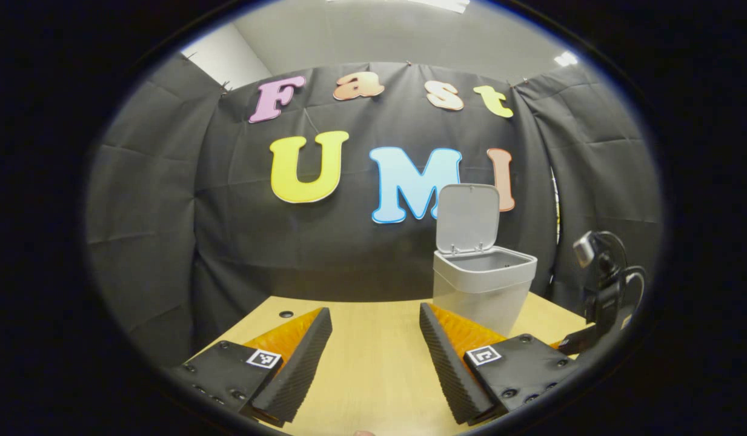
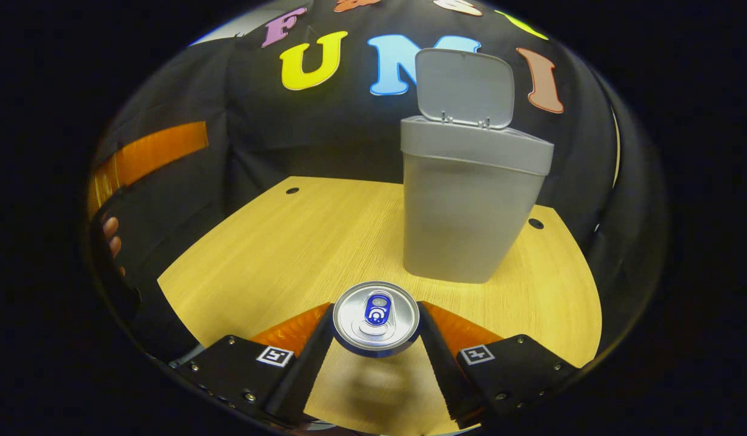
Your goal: Press the lid of the desktop garbage bin to open it, pick up the crumpled paper on the desktop and throw it into the bin, then pick up the pop can on the desktop and drop it into the bin, and finally close the garbage bin lid.
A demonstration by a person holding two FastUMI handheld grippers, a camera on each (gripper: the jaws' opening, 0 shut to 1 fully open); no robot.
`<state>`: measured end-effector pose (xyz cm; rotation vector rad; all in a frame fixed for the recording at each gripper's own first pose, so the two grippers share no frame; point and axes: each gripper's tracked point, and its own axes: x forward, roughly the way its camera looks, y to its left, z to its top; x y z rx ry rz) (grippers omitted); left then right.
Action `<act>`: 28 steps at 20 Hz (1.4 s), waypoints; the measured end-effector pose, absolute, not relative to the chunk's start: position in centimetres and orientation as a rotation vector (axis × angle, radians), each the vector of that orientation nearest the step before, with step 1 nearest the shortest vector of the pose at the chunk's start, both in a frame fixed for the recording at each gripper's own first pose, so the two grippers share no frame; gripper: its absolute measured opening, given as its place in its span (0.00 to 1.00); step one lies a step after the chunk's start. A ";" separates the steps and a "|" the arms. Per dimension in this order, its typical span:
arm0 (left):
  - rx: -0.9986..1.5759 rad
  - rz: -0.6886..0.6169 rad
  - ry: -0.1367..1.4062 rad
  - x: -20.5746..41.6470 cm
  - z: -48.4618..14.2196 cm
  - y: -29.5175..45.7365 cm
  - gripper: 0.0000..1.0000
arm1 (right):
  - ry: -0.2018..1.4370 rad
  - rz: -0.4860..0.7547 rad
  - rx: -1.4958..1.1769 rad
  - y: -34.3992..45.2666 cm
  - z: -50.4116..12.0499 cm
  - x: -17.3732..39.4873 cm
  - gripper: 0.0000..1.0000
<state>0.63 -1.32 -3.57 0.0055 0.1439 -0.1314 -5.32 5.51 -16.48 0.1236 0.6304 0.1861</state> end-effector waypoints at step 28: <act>-0.018 -0.103 0.162 1.7 -3.9 -1.0 0.95 | 0.031 -0.018 -0.062 -3.9 3.3 6.2 0.84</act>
